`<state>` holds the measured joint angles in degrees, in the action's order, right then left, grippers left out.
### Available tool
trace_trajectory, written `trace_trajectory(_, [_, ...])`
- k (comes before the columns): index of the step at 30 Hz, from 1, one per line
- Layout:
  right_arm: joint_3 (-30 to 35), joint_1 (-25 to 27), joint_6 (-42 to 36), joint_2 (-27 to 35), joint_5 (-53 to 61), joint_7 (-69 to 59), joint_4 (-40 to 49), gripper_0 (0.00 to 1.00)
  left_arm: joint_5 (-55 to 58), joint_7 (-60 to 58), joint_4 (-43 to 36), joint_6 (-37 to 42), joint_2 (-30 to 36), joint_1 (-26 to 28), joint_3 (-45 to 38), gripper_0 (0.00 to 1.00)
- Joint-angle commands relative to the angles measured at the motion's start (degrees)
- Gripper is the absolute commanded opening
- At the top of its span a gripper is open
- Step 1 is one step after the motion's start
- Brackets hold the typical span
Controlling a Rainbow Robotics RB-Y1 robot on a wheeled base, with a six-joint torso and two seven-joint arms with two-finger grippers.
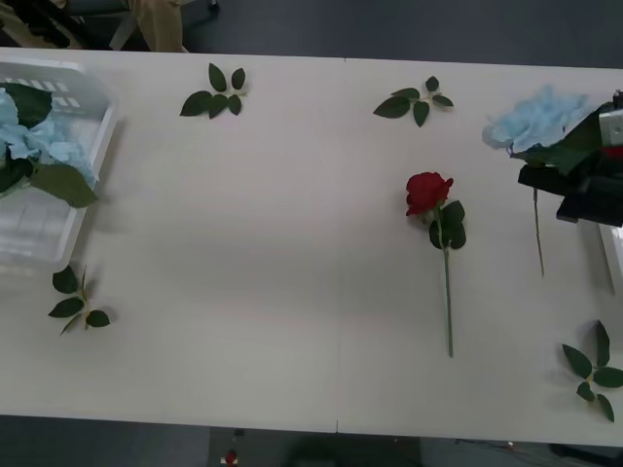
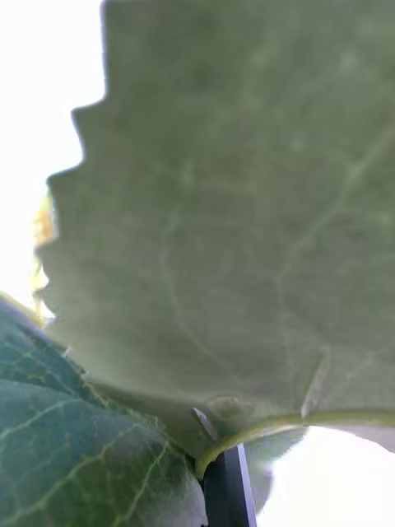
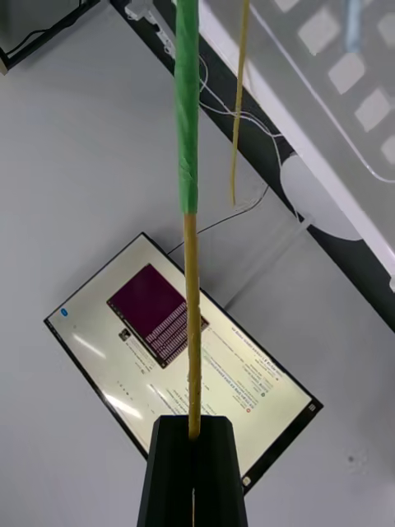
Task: Put the red flowers into the right box and the blue flowers into the left box
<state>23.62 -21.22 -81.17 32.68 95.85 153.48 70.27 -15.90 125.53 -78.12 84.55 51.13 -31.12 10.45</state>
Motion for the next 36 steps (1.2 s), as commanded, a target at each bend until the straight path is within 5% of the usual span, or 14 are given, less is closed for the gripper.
trace_trajectory(1, [-2.7,-0.7,-2.0,0.7,7.4,1.5,1.4,0.0,-0.5,1.9,3.3,-3.2,2.3,-0.3,-1.0,0.06])
trace_trajectory(5, [-4.9,-1.6,-3.9,-1.1,10.8,1.5,1.4,0.0,-0.5,1.9,3.5,-3.2,2.3,-0.3,-1.0,0.25])
trace_trajectory(11, [-7.9,-3.8,-4.2,-4.2,17.2,1.5,1.7,0.0,-0.2,1.9,3.3,-3.5,2.4,-0.3,-1.0,0.68])
trace_trajectory(17, [-8.1,-5.8,-4.0,-8.8,19.6,1.5,1.7,0.0,2.9,3.3,0.8,-4.1,2.5,-0.3,-3.7,0.9])
trace_trajectory(24, [-10.4,-8.5,-0.9,-13.4,23.2,1.5,1.7,0.0,13.3,12.3,-3.9,-2.1,2.5,-0.2,-8.5,0.99])
trace_trajectory(36, [-20.0,-14.5,10.2,-16.0,25.0,1.5,1.7,0.0,51.3,9.3,-13.6,4.1,-3.8,-0.2,-9.8,1.0])
